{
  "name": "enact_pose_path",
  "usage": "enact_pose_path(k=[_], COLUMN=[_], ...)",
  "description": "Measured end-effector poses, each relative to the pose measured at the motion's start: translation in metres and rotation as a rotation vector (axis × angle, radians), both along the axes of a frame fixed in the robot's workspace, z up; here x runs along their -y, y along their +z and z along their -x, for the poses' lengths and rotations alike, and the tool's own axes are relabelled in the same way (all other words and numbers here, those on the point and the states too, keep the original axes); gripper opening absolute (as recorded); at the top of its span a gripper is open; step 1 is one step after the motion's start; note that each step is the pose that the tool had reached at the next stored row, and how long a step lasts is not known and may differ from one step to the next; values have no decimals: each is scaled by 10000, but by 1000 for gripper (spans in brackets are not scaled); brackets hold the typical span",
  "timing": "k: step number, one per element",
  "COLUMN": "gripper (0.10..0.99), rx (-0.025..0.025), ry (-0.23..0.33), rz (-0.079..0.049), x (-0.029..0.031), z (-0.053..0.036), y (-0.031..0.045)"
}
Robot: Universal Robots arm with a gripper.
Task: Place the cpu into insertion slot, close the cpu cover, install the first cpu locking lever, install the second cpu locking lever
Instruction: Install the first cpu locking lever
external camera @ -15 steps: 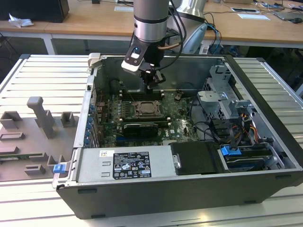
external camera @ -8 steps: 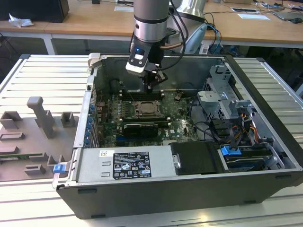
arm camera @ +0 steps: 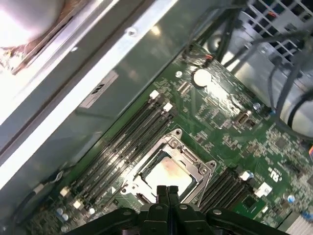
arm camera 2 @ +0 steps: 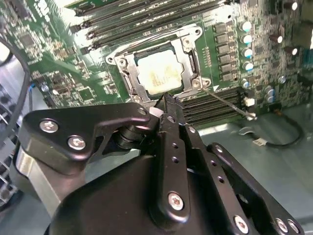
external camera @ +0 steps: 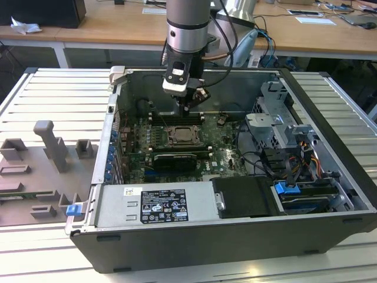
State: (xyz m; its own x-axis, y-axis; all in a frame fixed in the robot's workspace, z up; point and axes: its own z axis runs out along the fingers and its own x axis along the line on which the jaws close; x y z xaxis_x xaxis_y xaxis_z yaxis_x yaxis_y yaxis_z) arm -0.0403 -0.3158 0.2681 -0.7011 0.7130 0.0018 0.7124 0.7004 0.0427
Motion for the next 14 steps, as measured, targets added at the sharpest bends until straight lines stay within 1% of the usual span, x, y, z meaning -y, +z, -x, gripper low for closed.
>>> enact_pose_path(k=[1, 3, 7, 8, 11, 14], gripper=[106, 106, 106, 106, 106, 106], rx=[0, -1, 1, 1, 1, 1], ry=[354, 850, 1635, 1939, 2514, 2941], rz=[3, 11, 11, 10, 10, 11], x=[0, 0, 0, 0, 0, 0], z=[0, 0, 0, 0, 0, 0], y=[0, -1, -2, -2, -2, -2])
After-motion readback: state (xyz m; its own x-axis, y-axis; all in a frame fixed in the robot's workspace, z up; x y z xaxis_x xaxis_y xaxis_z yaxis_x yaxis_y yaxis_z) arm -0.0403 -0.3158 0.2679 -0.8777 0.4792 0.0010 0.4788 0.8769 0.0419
